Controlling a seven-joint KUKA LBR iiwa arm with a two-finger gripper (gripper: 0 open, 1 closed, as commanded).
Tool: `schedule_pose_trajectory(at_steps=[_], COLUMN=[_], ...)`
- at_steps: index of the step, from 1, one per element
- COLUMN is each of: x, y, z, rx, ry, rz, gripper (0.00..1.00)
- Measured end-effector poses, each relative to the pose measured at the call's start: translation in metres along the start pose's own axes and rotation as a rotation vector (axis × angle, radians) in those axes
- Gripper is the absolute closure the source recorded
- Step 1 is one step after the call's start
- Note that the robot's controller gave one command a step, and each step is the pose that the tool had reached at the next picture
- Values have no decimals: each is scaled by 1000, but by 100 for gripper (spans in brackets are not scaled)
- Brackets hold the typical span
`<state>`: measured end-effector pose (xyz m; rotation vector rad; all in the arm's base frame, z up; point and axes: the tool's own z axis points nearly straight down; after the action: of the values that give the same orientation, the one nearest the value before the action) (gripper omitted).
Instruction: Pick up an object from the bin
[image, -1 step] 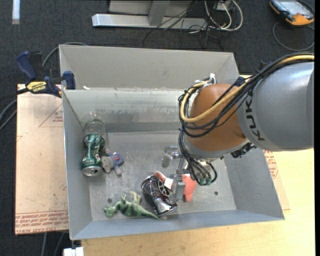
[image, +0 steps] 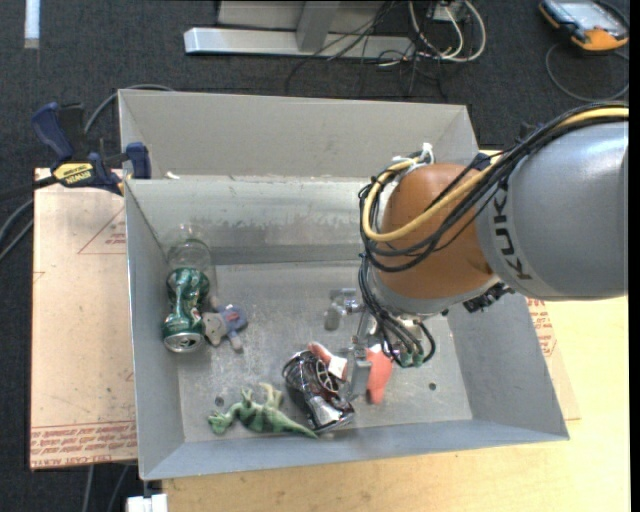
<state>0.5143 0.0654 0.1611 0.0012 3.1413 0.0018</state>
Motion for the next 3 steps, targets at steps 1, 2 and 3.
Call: schedule_pose_trajectory(at_steps=[1,2,3], x=[-10,-22,-10], y=[-76,-78,-76], z=[93,33,94], rx=[1,-1,-1], ry=[10,-2,10], rz=[-179,-171,-178], gripper=[0,0,0])
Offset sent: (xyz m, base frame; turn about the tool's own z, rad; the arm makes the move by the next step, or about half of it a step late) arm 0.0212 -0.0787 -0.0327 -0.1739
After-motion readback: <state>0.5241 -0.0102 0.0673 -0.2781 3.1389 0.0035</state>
